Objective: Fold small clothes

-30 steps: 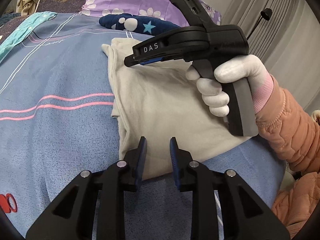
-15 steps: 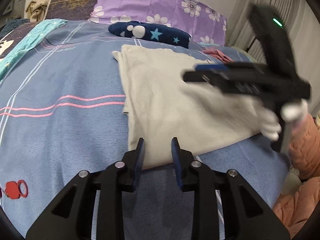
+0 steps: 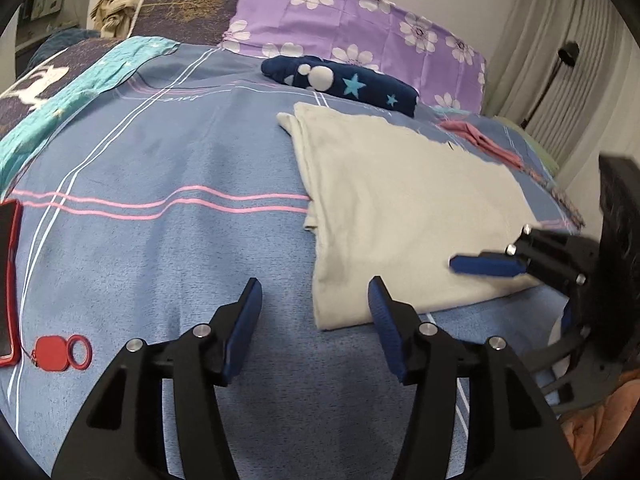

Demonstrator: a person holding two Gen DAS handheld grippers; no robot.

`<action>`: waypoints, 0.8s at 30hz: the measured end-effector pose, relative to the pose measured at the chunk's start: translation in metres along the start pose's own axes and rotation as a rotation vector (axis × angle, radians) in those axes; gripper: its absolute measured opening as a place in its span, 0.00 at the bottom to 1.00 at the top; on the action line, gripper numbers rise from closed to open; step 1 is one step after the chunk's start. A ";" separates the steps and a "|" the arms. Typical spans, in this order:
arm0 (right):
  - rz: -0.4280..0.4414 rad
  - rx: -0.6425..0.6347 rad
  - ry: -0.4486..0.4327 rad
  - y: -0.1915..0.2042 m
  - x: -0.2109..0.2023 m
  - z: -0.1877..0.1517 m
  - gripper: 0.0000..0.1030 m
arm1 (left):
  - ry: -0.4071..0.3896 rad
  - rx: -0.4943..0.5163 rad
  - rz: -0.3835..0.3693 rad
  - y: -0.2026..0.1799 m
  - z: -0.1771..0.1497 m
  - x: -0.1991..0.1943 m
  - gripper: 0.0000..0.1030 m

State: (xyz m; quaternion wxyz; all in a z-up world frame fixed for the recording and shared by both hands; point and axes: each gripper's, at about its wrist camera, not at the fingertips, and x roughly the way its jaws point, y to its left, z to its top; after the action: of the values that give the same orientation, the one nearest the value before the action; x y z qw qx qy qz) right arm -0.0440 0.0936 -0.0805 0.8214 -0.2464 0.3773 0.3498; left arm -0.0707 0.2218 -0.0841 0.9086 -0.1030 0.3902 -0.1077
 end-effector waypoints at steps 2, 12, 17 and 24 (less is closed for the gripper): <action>-0.007 -0.003 0.013 0.003 0.005 0.000 0.62 | -0.016 -0.042 -0.007 0.010 0.001 -0.004 0.54; -0.322 -0.099 0.018 0.023 0.033 0.024 0.66 | -0.053 -0.175 -0.053 0.048 0.008 -0.008 0.54; -0.365 -0.069 -0.005 0.023 0.046 0.038 0.63 | -0.037 -0.209 -0.195 0.058 0.041 0.009 0.54; -0.346 -0.010 -0.017 0.014 0.041 0.034 0.56 | 0.140 -0.224 -0.353 0.055 0.100 0.094 0.55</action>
State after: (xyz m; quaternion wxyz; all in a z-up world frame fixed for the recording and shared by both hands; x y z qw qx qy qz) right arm -0.0205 0.1407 -0.0946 0.8713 -0.3086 0.3205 0.2071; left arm 0.0720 0.2586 -0.0963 0.8291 -0.2626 0.4377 -0.2281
